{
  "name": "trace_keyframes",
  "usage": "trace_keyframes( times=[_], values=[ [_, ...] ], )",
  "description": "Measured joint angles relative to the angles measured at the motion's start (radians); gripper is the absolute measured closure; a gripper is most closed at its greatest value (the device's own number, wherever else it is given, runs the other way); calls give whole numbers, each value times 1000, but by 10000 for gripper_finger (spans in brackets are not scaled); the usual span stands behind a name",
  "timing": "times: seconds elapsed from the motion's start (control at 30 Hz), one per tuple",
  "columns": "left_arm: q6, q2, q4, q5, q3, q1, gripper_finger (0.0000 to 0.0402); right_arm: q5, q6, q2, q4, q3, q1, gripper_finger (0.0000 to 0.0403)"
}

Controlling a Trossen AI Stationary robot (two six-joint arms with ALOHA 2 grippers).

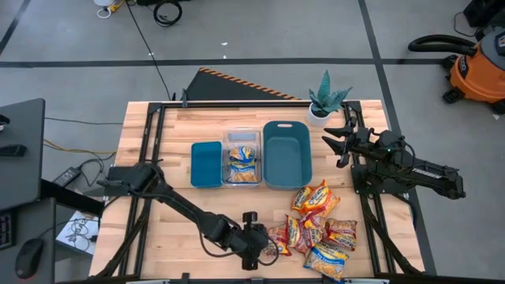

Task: Sort Maruchan noodles
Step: Put the red noodle pack into the right blue bin

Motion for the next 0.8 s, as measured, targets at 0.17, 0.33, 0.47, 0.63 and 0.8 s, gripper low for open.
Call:
trace_keyframes(
  times=[0.17, 0.33, 0.47, 0.63, 0.8],
  values=[
    [0, 27, 20, 0, -2, 0, 229, 0, 0, 0, 0, 0, 0, 250],
    [-3, 47, 29, -3, -1, 0, 230, 1, 0, 0, 0, 0, 0, 250],
    [-8, 58, 38, -11, -2, 2, 230, -3, 0, 0, 0, 0, 0, 250],
    [-9, 58, 36, -11, -2, 3, 242, 0, 0, 0, 1, 0, 0, 250],
    [-9, 58, 36, -9, -2, 4, 278, 0, 0, 0, 0, 0, 0, 250]
  ],
)
